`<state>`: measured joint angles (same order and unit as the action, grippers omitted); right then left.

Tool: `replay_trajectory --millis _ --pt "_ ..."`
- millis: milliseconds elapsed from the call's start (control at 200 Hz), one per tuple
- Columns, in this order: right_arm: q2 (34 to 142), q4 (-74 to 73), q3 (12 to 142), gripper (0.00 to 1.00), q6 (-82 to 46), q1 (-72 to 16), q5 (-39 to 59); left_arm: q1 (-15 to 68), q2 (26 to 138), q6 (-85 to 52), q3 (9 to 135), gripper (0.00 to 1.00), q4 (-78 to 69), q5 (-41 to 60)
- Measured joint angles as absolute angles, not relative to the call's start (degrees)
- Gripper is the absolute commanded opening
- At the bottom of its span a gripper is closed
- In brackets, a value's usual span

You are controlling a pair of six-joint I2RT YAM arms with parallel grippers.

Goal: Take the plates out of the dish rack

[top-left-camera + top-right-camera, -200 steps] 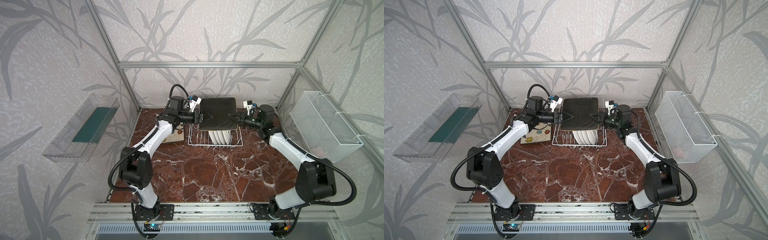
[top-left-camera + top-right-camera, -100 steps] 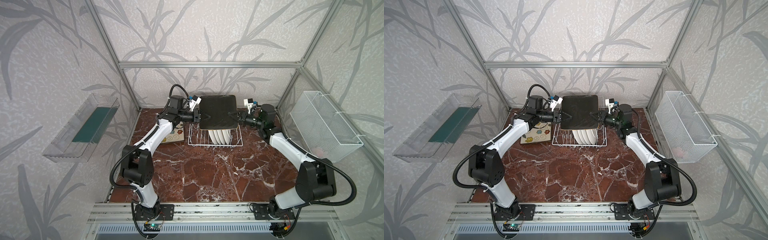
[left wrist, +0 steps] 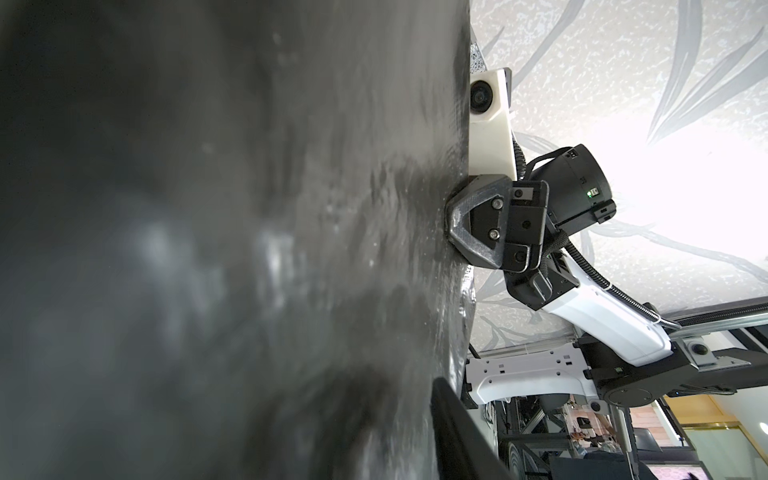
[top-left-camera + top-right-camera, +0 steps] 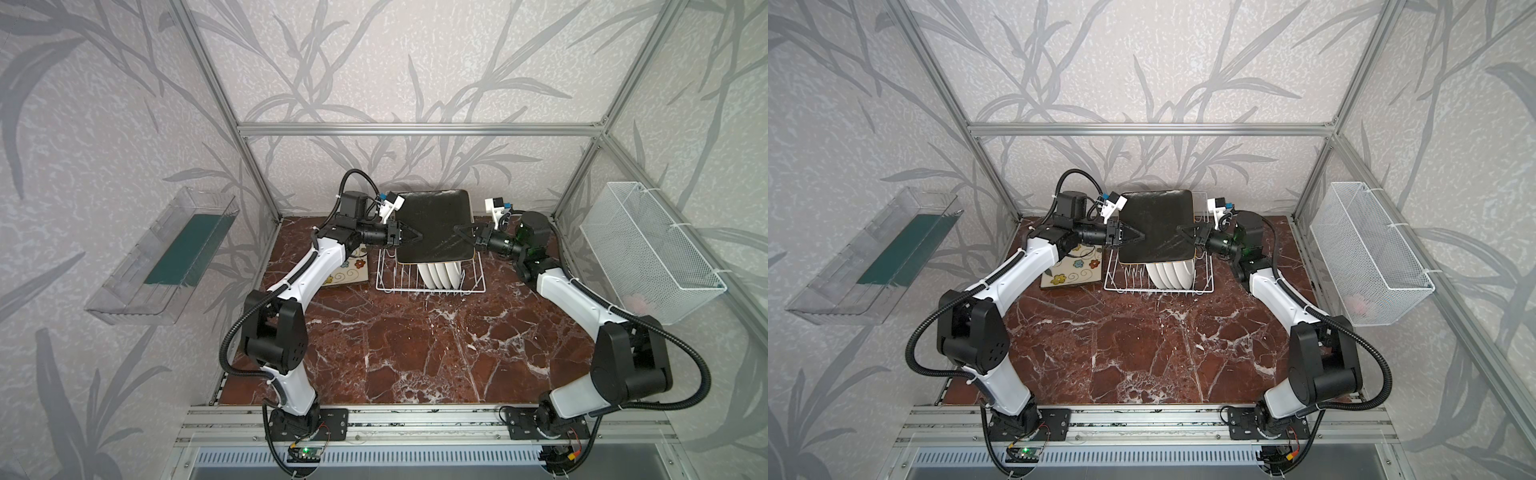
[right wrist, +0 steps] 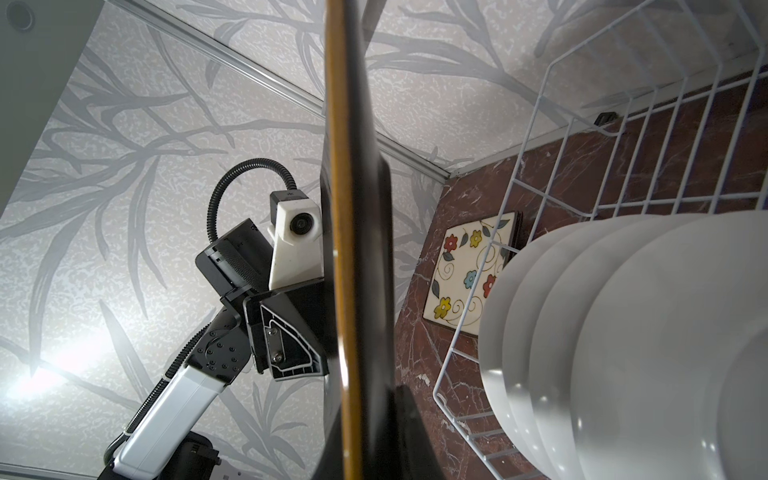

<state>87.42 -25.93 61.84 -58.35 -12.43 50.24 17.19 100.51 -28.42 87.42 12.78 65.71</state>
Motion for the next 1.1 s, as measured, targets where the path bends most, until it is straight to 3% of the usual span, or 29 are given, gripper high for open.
replay_trajectory --millis 325,565,895,995,1065,1100 --pt "87.42 -26.89 61.84 0.02 -59.99 -12.01 49.98 17.08 100.71 -28.36 87.48 0.0 9.76 66.37" --pt "87.42 -27.16 61.84 0.27 -59.42 -11.94 49.04 17.02 101.27 -31.99 87.07 0.0 6.87 66.54" --pt "86.3 -24.93 61.84 0.53 -54.13 -12.58 48.27 14.83 101.27 -37.01 86.8 0.0 6.74 63.88" --pt "85.52 -23.33 61.89 0.72 -52.31 -12.73 47.92 13.61 101.27 -37.54 86.8 0.0 6.81 63.24" --pt "84.82 -21.34 61.93 0.99 -51.09 -12.75 47.44 12.75 101.25 -37.69 86.8 0.0 6.85 62.96" --pt "84.42 -20.32 61.95 0.99 -50.24 -12.78 47.18 12.27 101.23 -37.69 86.8 0.0 6.92 62.87"
